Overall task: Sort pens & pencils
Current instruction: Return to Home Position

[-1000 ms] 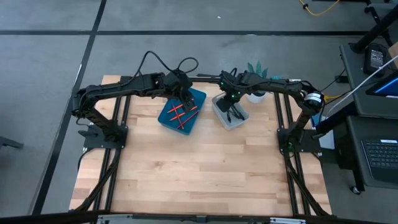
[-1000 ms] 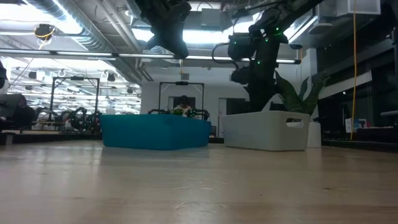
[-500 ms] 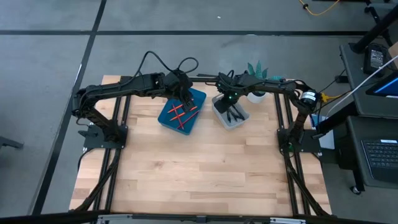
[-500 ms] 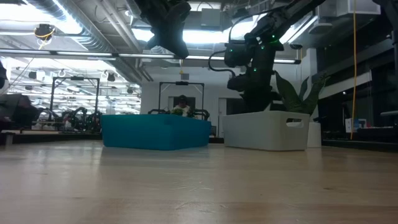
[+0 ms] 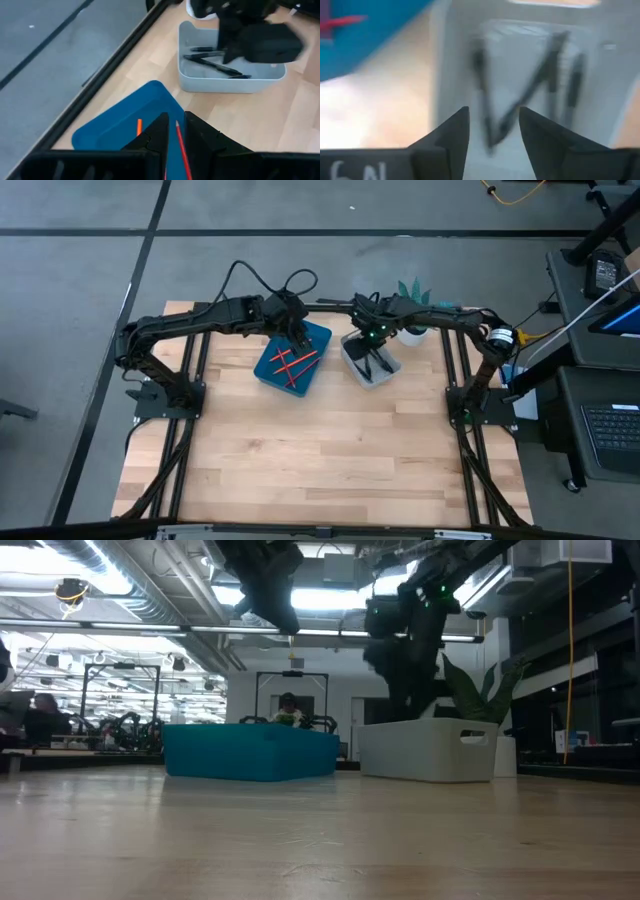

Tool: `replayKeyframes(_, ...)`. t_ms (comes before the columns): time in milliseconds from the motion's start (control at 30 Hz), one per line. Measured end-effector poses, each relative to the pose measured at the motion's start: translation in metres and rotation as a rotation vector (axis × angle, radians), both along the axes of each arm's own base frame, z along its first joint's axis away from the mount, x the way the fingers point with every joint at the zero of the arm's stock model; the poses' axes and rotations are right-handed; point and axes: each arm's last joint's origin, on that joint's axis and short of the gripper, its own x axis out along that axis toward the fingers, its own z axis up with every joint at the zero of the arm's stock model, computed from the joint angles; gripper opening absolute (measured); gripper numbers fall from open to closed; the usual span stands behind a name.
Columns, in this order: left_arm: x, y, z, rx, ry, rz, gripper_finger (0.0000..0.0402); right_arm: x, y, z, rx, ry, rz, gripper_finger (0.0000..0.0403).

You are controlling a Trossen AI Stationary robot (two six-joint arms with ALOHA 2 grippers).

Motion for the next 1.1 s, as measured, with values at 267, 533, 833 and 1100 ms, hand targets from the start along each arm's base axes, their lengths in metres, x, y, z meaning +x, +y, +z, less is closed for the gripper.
replayKeyframes(267,-0.026,-0.022,0.033,0.037,-0.094,-0.036,0.0052,0.001,0.048,0.079,-0.033,-0.23,0.081,0.0158)
replayKeyframes(533,-0.069,-0.09,0.079,0.012,-0.311,-0.201,0.0052,-0.015,0.155,0.136,-0.188,-0.398,0.295,0.0155)
replayKeyframes(833,-0.074,-0.187,0.07,0.087,-0.354,-0.179,0.0052,-0.044,0.262,0.137,-0.436,-0.436,0.358,0.0155)
replayKeyframes(1100,-0.067,-0.227,0.018,0.139,-0.33,-0.054,0.0052,-0.088,0.312,0.142,-0.71,-0.511,0.374,0.0155)
